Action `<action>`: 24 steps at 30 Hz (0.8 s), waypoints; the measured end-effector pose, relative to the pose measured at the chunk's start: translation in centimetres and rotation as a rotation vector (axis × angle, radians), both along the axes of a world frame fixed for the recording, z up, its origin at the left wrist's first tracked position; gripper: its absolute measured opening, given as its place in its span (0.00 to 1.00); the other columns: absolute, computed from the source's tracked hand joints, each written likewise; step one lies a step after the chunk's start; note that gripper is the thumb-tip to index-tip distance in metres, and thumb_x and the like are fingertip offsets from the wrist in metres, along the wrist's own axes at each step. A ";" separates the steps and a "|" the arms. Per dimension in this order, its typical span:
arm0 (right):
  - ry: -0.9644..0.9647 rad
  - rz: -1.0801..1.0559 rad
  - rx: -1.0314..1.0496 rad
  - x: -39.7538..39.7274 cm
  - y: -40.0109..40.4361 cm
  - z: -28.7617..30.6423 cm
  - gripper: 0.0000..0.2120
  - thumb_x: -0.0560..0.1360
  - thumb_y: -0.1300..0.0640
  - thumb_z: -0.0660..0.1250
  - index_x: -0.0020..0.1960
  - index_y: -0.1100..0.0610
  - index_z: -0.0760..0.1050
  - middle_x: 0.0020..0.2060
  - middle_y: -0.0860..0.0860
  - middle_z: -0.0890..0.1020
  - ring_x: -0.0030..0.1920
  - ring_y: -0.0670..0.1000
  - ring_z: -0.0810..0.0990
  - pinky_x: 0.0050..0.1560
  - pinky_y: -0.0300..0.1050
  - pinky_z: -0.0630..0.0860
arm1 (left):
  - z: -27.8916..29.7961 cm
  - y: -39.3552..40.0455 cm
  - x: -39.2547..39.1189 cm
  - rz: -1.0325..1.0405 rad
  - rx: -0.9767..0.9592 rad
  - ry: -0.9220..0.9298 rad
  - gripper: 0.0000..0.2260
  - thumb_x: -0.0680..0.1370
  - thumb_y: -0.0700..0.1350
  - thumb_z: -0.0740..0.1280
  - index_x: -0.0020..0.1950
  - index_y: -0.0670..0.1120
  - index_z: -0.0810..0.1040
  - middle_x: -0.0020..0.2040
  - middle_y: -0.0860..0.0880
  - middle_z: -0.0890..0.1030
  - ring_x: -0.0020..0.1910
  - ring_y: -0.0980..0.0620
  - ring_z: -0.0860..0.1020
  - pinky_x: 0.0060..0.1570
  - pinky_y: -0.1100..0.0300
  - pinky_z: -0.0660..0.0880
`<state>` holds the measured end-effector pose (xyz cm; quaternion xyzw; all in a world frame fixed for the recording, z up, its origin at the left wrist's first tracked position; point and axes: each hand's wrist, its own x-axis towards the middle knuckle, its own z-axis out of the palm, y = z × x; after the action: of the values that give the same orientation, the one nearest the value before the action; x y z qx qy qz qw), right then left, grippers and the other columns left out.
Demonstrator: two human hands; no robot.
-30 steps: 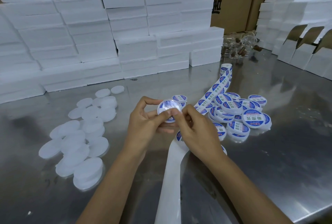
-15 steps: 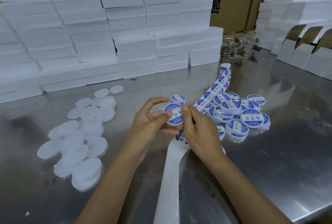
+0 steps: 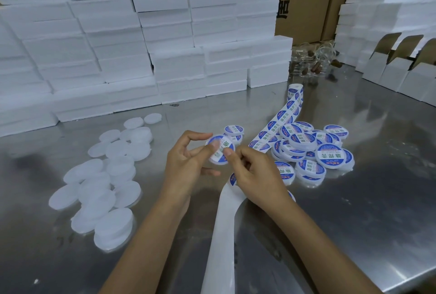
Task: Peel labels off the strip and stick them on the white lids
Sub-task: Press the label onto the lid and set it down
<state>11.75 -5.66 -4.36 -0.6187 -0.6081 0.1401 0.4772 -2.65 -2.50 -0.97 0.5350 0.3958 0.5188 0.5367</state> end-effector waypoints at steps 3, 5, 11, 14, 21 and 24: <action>-0.038 -0.086 0.018 0.5 -0.1 0.1 0.21 0.79 0.41 0.61 0.34 0.53 0.67 0.25 0.46 0.72 0.30 0.49 0.71 0.32 0.46 0.66 | 0.1 0.1 0.1 0.007 -0.015 -0.004 0.04 0.79 0.45 0.70 0.52 0.47 0.82 0.46 0.49 0.87 0.44 0.49 0.86 0.32 0.58 0.81; -0.069 -0.232 0.037 1.5 -0.1 0.4 0.20 0.79 0.41 0.60 0.36 0.53 0.70 0.25 0.46 0.75 0.31 0.47 0.74 0.30 0.42 0.65 | -0.1 0.1 0.1 -0.006 -0.034 0.020 0.06 0.81 0.46 0.68 0.56 0.50 0.83 0.50 0.51 0.87 0.49 0.51 0.85 0.36 0.56 0.82; -0.038 -0.753 0.025 7.1 -0.7 1.0 0.23 0.79 0.40 0.60 0.34 0.55 0.73 0.26 0.47 0.74 0.31 0.53 0.72 0.31 0.44 0.62 | -0.6 0.5 -0.1 0.088 -0.128 0.089 0.08 0.81 0.41 0.66 0.58 0.51 0.81 0.46 0.50 0.87 0.47 0.50 0.85 0.33 0.60 0.79; -0.012 -0.878 -0.048 8.8 -1.0 0.8 0.24 0.78 0.40 0.63 0.32 0.57 0.73 0.25 0.46 0.69 0.29 0.52 0.66 0.34 0.44 0.60 | -1.0 0.8 -0.2 0.141 -0.159 0.135 0.09 0.80 0.38 0.64 0.55 0.48 0.81 0.43 0.49 0.87 0.43 0.49 0.84 0.31 0.61 0.79; -0.037 -0.858 -0.014 8.5 -0.7 0.6 0.24 0.78 0.42 0.64 0.29 0.56 0.69 0.24 0.46 0.70 0.27 0.50 0.67 0.34 0.43 0.61 | -1.6 1.5 -0.7 0.170 -0.188 0.132 0.11 0.80 0.36 0.61 0.53 0.47 0.81 0.41 0.46 0.87 0.37 0.48 0.81 0.30 0.59 0.80; -0.111 -0.749 0.047 7.2 -0.7 0.7 0.23 0.79 0.45 0.62 0.29 0.55 0.66 0.23 0.47 0.71 0.27 0.51 0.69 0.31 0.43 0.61 | -1.9 1.9 -0.9 0.217 -0.179 0.124 0.11 0.80 0.36 0.60 0.53 0.46 0.81 0.40 0.45 0.86 0.36 0.48 0.80 0.29 0.60 0.79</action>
<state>18.97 -6.32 -3.65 -0.7937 -0.3679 -0.0919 0.4757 -3.58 -0.63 -2.83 0.4702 0.5281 0.5024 0.4976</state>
